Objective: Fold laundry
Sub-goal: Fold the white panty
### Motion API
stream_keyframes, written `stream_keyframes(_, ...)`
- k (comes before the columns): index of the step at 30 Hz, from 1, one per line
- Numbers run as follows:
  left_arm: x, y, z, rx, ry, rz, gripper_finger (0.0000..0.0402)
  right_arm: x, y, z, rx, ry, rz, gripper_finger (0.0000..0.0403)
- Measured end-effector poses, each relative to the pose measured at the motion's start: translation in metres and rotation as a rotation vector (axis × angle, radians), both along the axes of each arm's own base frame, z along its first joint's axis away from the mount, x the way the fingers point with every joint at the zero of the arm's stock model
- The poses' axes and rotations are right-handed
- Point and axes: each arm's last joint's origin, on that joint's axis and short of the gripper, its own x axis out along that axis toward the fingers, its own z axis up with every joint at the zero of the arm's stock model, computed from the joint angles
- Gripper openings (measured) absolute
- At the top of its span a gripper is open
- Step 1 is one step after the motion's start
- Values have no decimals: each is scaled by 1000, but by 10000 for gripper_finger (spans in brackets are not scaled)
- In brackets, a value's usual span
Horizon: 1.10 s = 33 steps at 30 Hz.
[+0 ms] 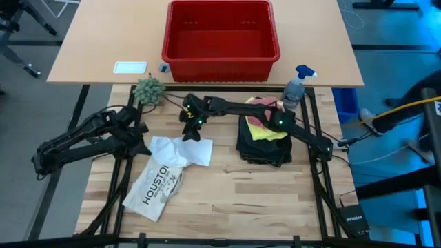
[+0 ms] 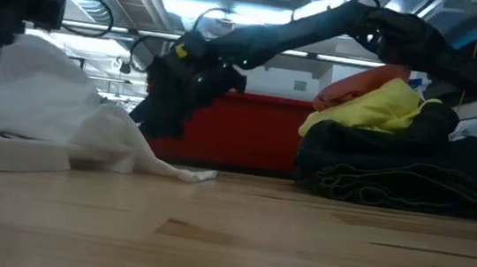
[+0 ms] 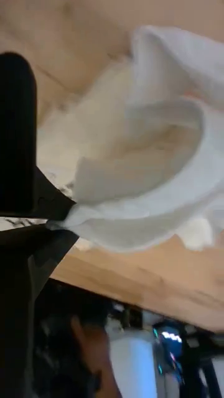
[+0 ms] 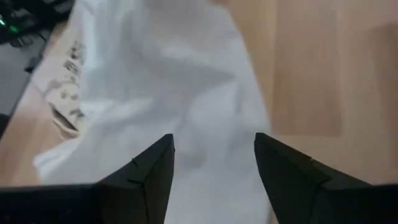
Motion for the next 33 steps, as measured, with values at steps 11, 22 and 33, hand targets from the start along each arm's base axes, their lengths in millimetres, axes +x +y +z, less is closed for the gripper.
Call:
stream_keyframes(11,8,5,4,39,-49,61,0,-1,31,-28,-294,251,-162,163)
stream_keyframes(22,19,12,9,70,-127,79,0,-47,9,-20,-44,560,-14,13)
stream_keyframes(33,33,18,-46,-54,53,125,0,-38,-7,50,-79,234,-90,104)
